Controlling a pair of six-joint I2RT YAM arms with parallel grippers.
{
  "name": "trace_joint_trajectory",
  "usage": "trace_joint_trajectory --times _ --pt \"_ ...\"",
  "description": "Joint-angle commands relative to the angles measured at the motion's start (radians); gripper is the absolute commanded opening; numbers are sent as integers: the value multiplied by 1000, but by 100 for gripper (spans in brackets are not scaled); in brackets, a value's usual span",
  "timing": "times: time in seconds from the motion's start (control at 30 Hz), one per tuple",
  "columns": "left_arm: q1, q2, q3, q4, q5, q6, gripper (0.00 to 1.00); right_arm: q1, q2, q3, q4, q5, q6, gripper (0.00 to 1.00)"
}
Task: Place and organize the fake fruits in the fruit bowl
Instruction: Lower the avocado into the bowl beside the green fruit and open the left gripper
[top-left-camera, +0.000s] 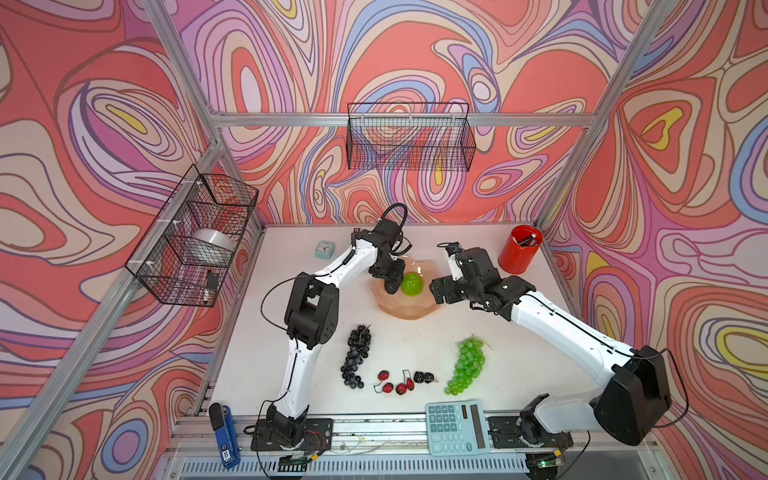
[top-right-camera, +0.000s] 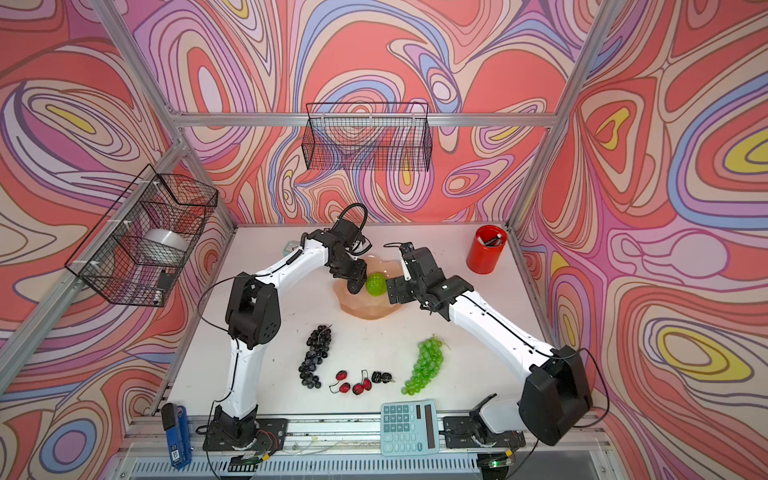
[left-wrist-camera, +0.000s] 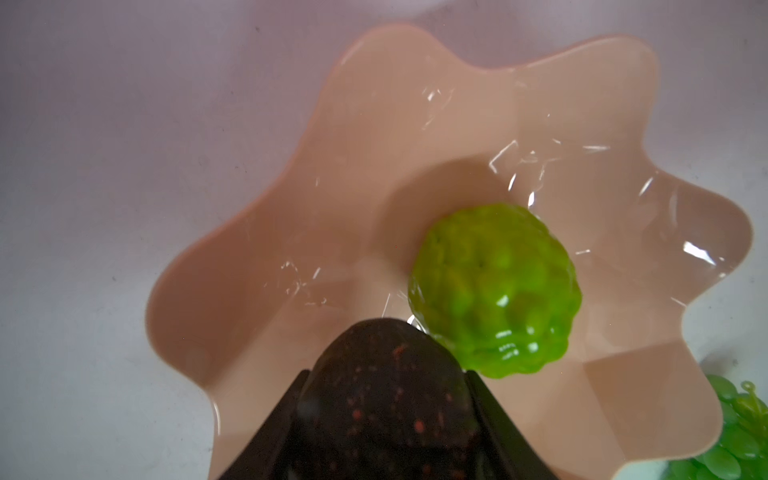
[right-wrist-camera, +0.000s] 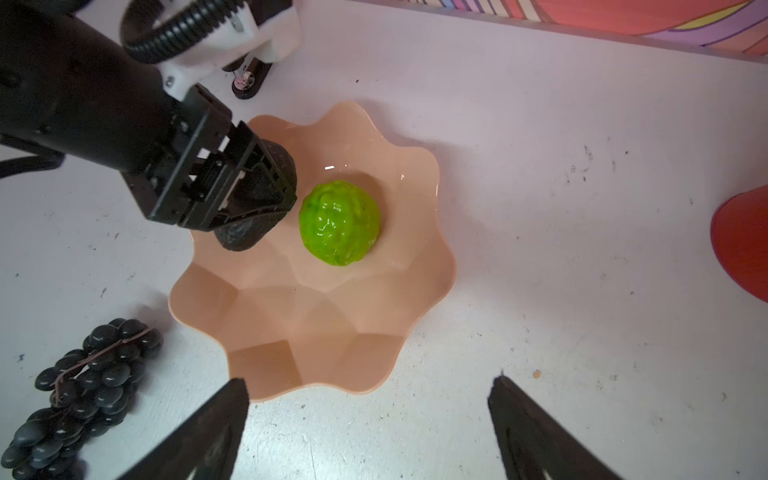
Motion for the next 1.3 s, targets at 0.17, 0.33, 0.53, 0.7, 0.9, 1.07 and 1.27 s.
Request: trace_joint_trajectory --times 0.17,0.33,0.53,0.7,0.9,1.07,1.27 --pt "11 87 85 -60 -6 18 38 -4 -61 -22 -45 -1 -1 94" --pt "9 110 76 -40 29 6 41 -4 -72 -32 -48 -6 7 94" --pt "10 129 76 -26 35 2 48 -4 -100 -34 -86 -11 9 93" --pt "11 135 76 -9 35 -2 63 -4 -118 -53 -90 -7 12 93" --pt "12 126 86 0 35 2 69 -4 -121 -52 -94 -12 30 93" --pt "11 88 101 -9 24 2 72 -4 -130 -65 -100 -23 39 92" --pt "12 -20 86 -51 -57 12 77 -6 -127 -77 -144 -12 96 88"
